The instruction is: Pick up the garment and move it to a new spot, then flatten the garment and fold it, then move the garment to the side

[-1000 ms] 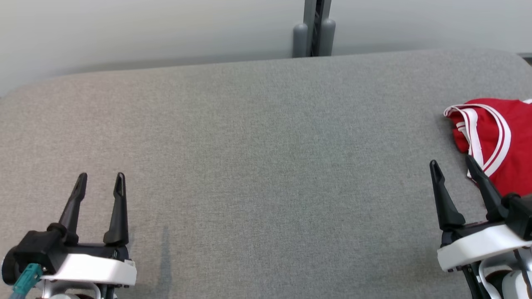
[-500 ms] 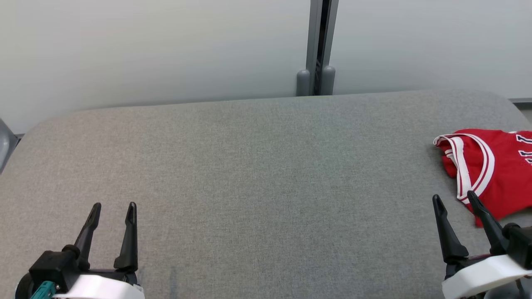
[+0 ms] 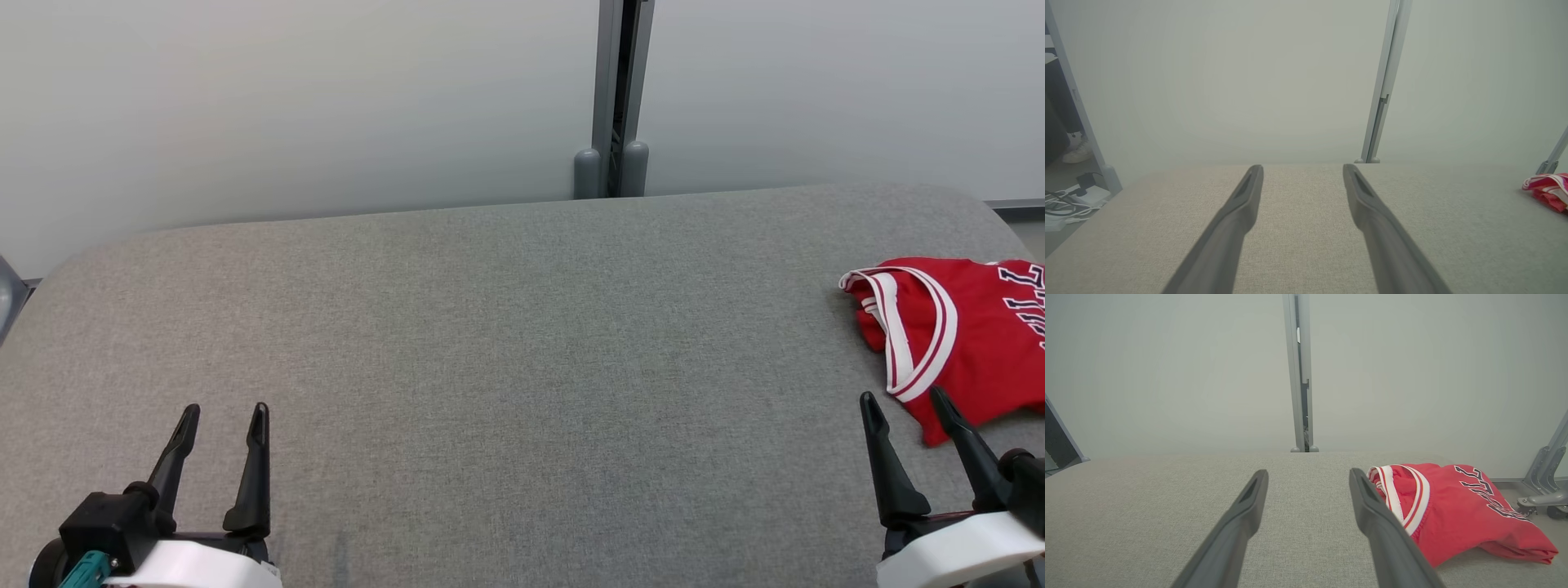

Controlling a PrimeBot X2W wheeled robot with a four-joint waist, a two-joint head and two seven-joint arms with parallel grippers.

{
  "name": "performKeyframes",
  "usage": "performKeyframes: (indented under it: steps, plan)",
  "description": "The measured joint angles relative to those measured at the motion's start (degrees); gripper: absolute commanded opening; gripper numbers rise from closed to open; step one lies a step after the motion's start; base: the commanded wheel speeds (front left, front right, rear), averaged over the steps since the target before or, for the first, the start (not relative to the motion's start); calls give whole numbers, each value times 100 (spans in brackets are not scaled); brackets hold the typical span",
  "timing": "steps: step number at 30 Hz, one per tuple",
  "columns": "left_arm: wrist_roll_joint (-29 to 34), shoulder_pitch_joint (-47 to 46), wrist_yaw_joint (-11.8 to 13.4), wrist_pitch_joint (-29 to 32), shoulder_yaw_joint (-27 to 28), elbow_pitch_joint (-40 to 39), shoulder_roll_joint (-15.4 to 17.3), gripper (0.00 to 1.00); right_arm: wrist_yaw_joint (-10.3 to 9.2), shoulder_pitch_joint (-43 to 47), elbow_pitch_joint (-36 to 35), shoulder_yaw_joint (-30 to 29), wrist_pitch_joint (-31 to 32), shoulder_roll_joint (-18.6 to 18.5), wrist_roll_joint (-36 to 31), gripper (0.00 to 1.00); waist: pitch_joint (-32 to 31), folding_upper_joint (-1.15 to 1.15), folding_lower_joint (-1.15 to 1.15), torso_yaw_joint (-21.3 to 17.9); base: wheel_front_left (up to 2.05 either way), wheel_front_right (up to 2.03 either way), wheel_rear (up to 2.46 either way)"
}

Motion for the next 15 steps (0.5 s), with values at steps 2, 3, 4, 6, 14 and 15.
performKeyframes:
  steps: [2, 3, 4, 6, 14, 15]
  plan:
    - [-25, 0, 10, 16, -1, 16, 5, 100, 0, 1, 0, -1, 0, 8, 0, 100, -6, 0, 0, -10, 0, 0, 0]
    - [-25, 0, 11, 16, -3, 22, 11, 100, 0, 3, 0, 2, -1, 12, 0, 100, -9, 0, 0, -11, 0, 0, 0]
    - [-26, 0, 13, 19, -4, 25, 16, 100, 0, 5, 0, 8, -1, 18, 0, 100, -10, 0, 0, -12, 0, 0, 0]
    - [-29, 0, 15, 21, -5, 34, 26, 100, 0, 10, 4, 15, -1, 29, 1, 100, -15, 0, 0, -11, 0, 0, 0]
    - [-42, -1, 52, 22, -16, 74, 58, 100, 0, 26, 27, 35, -4, 42, 32, 100, -6, 0, 0, 24, 0, 0, 0]
    - [-44, -1, 59, 21, -19, 79, 59, 100, 0, 26, 29, 40, -5, 44, 35, 100, -5, 0, 0, 29, 0, 0, 0]
